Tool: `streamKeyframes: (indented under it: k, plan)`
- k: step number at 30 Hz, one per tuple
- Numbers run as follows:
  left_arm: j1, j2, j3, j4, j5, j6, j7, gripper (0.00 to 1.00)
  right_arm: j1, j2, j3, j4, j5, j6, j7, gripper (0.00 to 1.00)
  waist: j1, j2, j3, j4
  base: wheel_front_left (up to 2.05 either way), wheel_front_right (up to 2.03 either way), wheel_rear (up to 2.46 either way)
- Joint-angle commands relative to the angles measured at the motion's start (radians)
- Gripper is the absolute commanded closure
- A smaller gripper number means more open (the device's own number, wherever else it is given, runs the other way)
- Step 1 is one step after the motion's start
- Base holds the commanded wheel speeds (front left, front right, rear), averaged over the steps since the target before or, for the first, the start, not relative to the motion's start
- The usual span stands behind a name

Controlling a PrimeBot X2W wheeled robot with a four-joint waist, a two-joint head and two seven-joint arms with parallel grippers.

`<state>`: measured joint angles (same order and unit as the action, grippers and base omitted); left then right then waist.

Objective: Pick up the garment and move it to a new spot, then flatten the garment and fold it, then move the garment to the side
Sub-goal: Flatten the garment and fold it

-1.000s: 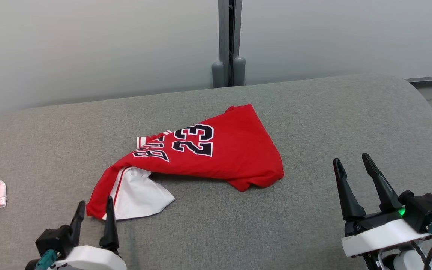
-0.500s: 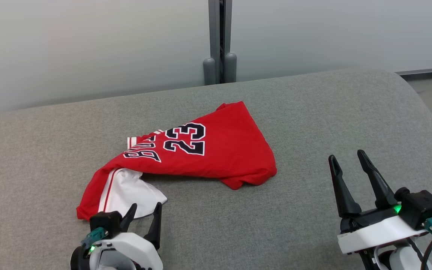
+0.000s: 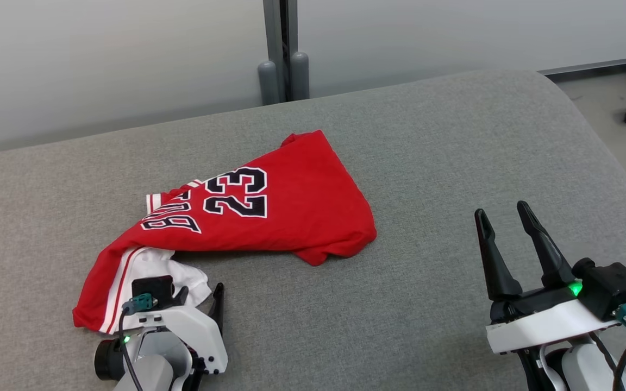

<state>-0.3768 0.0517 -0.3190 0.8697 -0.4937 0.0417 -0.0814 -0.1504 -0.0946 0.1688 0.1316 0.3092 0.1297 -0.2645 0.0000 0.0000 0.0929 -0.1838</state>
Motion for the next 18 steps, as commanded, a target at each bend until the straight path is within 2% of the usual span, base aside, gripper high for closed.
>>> streamKeyframes:
  k: [1,6,7,9,10,18]
  plan:
    - [-0.021,0.01,0.004,0.016,-0.002,0.005,0.004,0.0,-0.006,0.0,-0.004,-0.006,0.0,0.002,-0.002,0.0,0.0,0.0,0.008,-0.01,0.0,0.0,0.0]
    - [-0.049,0.018,0.005,0.087,-0.011,-0.004,0.005,0.01,-0.008,0.004,-0.012,-0.008,-0.001,0.002,-0.002,0.0,0.0,0.0,0.019,-0.019,0.0,0.0,0.0]
    - [-0.054,0.022,0.005,0.1,-0.01,-0.002,0.003,0.36,-0.008,0.004,-0.013,-0.007,-0.002,0.002,-0.002,0.0,0.0,0.0,0.019,-0.019,0.0,0.0,0.0]
    - [-0.06,0.026,0.0,0.123,-0.006,-0.006,0.0,0.84,-0.007,0.006,-0.016,-0.006,-0.004,0.002,-0.002,0.0,0.0,0.0,0.019,-0.017,0.0,0.0,0.0]
    - [-0.065,0.025,-0.003,0.134,-0.005,-0.011,-0.003,1.0,-0.006,0.006,-0.017,-0.005,-0.005,0.002,-0.002,0.0,0.0,0.0,0.017,-0.015,0.0,0.0,0.0]
    - [-0.079,0.018,-0.029,0.154,0.005,-0.047,-0.068,1.0,0.006,0.005,-0.015,-0.003,-0.008,0.002,-0.002,0.0,0.0,0.0,-0.001,0.022,0.0,0.0,0.0]
